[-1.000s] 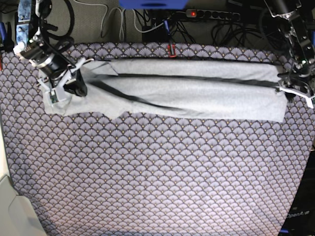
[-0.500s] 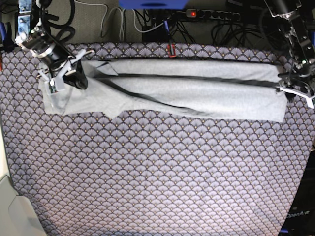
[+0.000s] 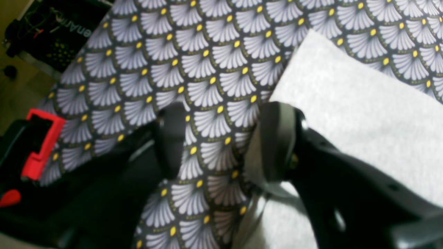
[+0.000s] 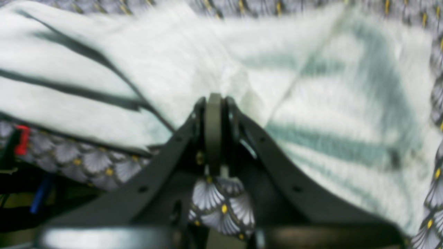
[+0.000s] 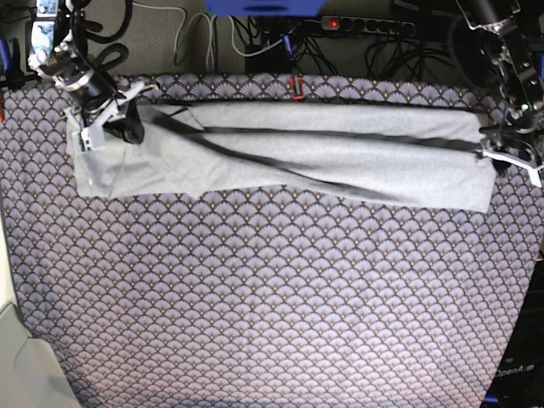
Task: Fold the T-shirt properly
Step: 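Drag the grasped sleeve flap with the right gripper onto the rolled shirt's end, then hold the shirt end with the right gripper while the left gripper grasps the other end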
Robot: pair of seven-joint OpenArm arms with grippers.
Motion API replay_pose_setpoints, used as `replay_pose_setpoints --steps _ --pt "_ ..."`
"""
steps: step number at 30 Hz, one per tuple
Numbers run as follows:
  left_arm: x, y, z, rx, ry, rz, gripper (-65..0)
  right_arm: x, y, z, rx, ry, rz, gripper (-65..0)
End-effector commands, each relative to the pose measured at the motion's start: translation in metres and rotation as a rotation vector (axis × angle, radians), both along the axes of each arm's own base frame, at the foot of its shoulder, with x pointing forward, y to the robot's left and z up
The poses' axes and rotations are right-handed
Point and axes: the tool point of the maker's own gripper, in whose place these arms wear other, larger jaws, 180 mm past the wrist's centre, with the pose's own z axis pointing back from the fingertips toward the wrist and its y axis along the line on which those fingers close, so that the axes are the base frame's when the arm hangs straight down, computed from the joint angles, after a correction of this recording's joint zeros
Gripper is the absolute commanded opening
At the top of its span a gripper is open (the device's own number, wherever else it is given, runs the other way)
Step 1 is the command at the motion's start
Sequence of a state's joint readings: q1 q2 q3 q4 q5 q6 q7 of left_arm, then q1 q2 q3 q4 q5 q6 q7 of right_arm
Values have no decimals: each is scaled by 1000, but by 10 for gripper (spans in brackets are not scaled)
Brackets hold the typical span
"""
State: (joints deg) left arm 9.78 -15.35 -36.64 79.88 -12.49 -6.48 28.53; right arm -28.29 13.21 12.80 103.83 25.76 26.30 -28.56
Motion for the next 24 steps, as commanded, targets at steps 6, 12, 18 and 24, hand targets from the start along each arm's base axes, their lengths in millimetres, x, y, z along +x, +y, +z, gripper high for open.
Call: replay_pose_setpoints --steps 6,12,18,24 --pt "8 9 17 36 -46 1 -308 4 -7 -4 10 -6 -17 -650" --pt "8 9 17 36 -46 1 -308 6 -6 -11 -16 66 3 -567" --pt "4 10 16 35 -40 4 -308 10 -8 -8 -22 67 5 -496" --pt "5 19 23 44 -51 9 -308 15 -10 -5 -31 55 7 -477"
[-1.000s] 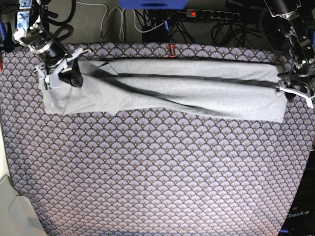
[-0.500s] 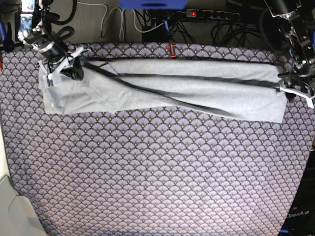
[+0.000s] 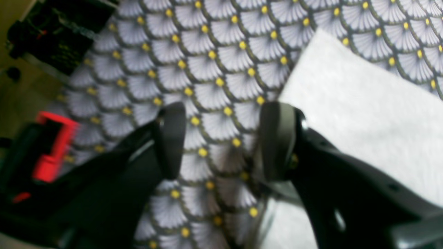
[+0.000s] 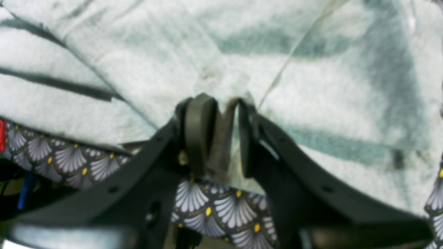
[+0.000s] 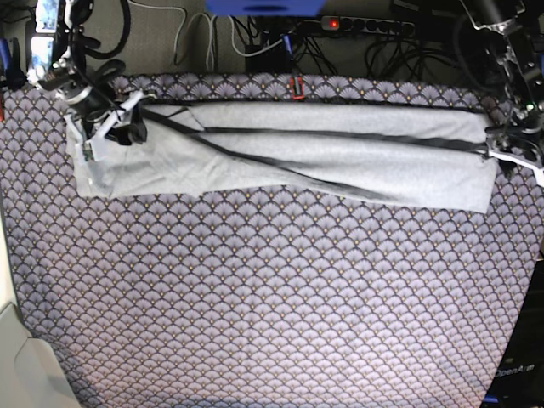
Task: Fold the T-shirt properly
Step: 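Hold the shirt end with the right gripper while the left gripper grasps the other end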
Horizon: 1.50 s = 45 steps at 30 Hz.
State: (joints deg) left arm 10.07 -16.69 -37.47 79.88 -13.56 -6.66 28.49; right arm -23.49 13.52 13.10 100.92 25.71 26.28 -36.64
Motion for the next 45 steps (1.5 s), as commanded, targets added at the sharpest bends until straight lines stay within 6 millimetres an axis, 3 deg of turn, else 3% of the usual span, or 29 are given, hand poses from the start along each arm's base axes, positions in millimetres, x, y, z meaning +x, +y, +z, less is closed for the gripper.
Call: replay_pose_setpoints --steps 1,5,12,21,26,32,45 --pt "4 11 18 18 -55 17 -308 7 -2 11 2 -44 2 -476" --pt "-2 25 23 -14 -60 55 -308 7 -6 12 -3 -47 -8 -476" --pt "1 20 20 -29 -48 50 -308 13 -11 15 -8 -62 -23 -476" --pt "14 -15 6 -66 -30 -27 -308 14 -9 15 -3 -61 -20 -476" --pt "22 -18 6 -79 -45 -27 -308 14 -10 15 -7 -61 -18 -476" --pt "26 -30 -14 -124 -8 -36 -308 14 -9 15 -7 -61 -17 -476" --pt "13 -49 -32 -158 33 -54 -308 14 -9 15 -5 -61 -17 -476"
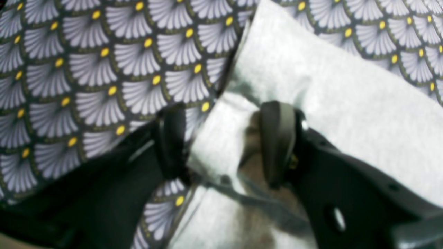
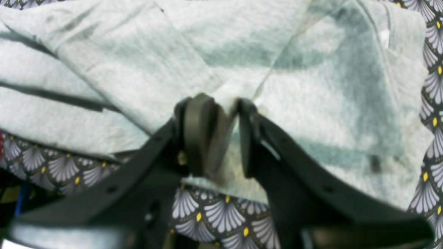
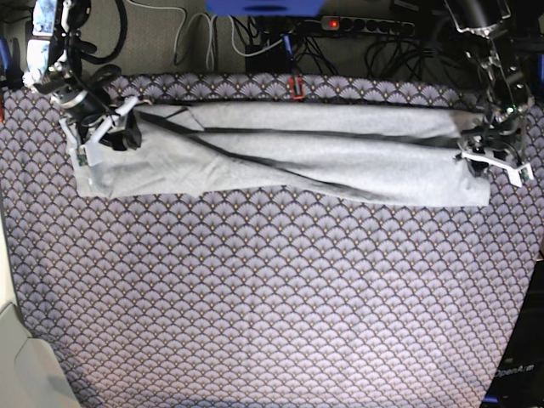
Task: Fold the T-shirt properly
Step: 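Hold the shirt end with the right gripper while the left gripper grasps the other end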
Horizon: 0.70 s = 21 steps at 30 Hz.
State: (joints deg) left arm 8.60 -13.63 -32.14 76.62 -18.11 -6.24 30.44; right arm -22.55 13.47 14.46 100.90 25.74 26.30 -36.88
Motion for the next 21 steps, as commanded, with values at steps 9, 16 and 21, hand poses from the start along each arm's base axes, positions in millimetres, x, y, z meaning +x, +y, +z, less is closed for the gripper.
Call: replay_pose_setpoints --steps 9,16,21 --pt "-11 3 -2 14 32 -15 -308 7 1 10 7 -43 3 -476" --pt "-18 2 -10 6 55 -13 -308 7 1 10 8 -43 3 -476" --pt "-23 2 -13 6 66 -13 -313 7 1 10 8 -41 3 -476"
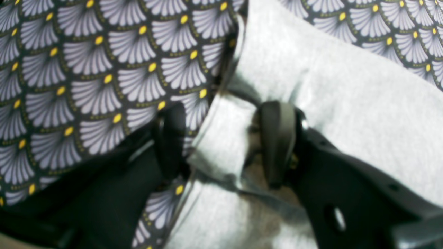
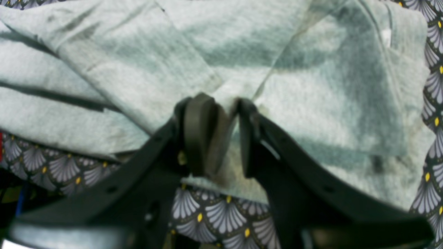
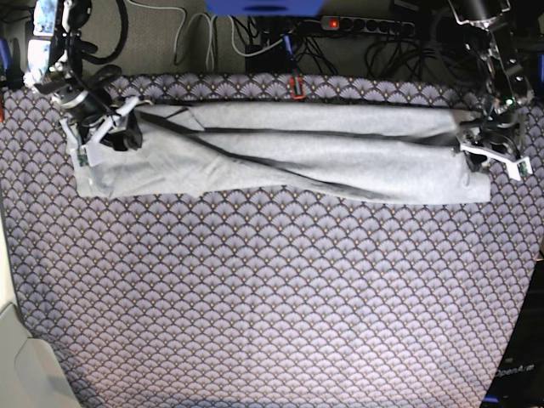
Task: Fold the T-shirt properly
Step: 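Hold the shirt end with the right gripper while the left gripper grasps the other end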
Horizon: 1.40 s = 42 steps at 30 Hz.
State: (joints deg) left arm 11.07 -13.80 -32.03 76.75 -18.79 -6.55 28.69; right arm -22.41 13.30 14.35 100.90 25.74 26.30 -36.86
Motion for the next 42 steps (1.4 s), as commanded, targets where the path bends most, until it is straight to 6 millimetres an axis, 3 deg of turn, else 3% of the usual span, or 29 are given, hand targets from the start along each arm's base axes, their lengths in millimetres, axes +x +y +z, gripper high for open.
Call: replay_pose_setpoints --steps 1,3,8,11,13,27,30,35,42 --pt "-9 1 -7 1 59 -9 -316 6 -1 9 4 -39 2 -476" --pt "-9 1 -7 1 59 -9 -375 6 -1 9 4 -39 2 -476" --pt "-11 1 -11 -6 69 -5 -650 5 -1 9 4 -37 2 -476" --pt "-20 2 -26 -26 104 12 -628 5 -1 9 4 -37 2 -476" --pt "-24 2 -32 -34 120 18 -645 5 -1 9 4 -37 2 -476" --pt "-24 5 -29 -30 115 23 -645 5 -1 9 4 -37 2 -476" --pt "-23 7 -28 -27 115 22 -597 5 -1 9 4 -37 2 -476" --pt "-10 4 -7 4 61 -6 -382 5 -1 9 4 -37 2 -476" --pt "2 2 1 -49 21 -26 -287 5 -1 9 4 -37 2 -476"
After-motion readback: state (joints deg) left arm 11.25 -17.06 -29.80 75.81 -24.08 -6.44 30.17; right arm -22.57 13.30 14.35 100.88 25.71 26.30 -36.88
